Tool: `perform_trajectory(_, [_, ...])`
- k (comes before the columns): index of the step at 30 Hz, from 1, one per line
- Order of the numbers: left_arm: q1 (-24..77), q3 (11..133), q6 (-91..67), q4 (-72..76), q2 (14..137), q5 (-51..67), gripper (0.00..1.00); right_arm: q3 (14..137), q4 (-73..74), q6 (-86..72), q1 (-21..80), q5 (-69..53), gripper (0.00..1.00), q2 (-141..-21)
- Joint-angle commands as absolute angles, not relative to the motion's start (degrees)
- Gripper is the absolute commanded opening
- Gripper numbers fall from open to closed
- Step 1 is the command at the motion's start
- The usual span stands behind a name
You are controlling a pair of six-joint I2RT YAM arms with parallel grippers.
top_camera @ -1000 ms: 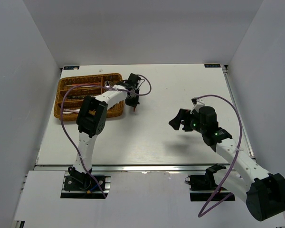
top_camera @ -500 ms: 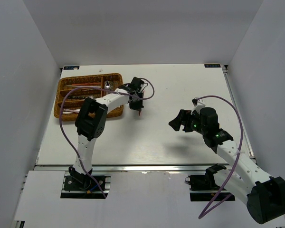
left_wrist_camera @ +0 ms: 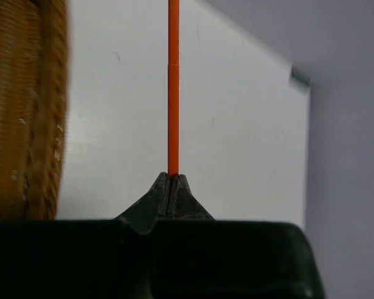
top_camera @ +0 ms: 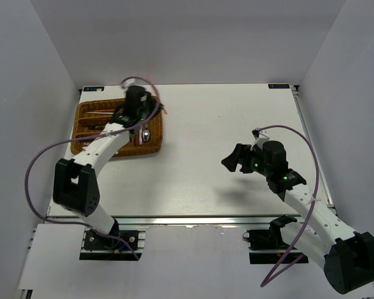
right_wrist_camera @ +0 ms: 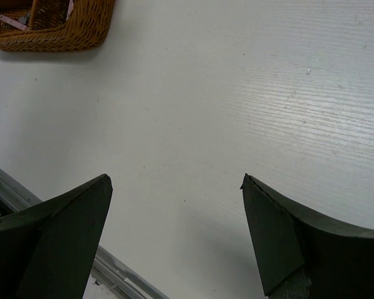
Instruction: Sort the eating utensils into containers
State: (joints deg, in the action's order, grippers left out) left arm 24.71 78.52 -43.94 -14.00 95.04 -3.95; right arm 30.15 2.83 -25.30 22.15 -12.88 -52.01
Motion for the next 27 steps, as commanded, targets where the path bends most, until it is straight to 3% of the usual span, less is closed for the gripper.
perform_trajectory(1, [14.2,67.8,-63.1,-0.6,89.7,-9.1,0.00,31.1,1.1,-24.9,22.0,-13.7,0.89,-50.6])
perform_trajectory(8, [1.3,58.5,-85.8,18.9,90.9,-17.9,0.00,31.4,1.4,-24.1,21.7,-14.0,0.89,-50.7])
perform_trajectory(16, [-5.0,63.5,-95.9,25.6,104.8,-14.9,0.00,31.0,0.6,-23.1,21.8,-14.9,0.89,-52.9])
perform_trajectory(27, [-5.3,73.6,-90.8,20.2,114.5,-9.4,0.01,31.6,-1.6,-22.7,21.7,-15.4,0.89,-56.1])
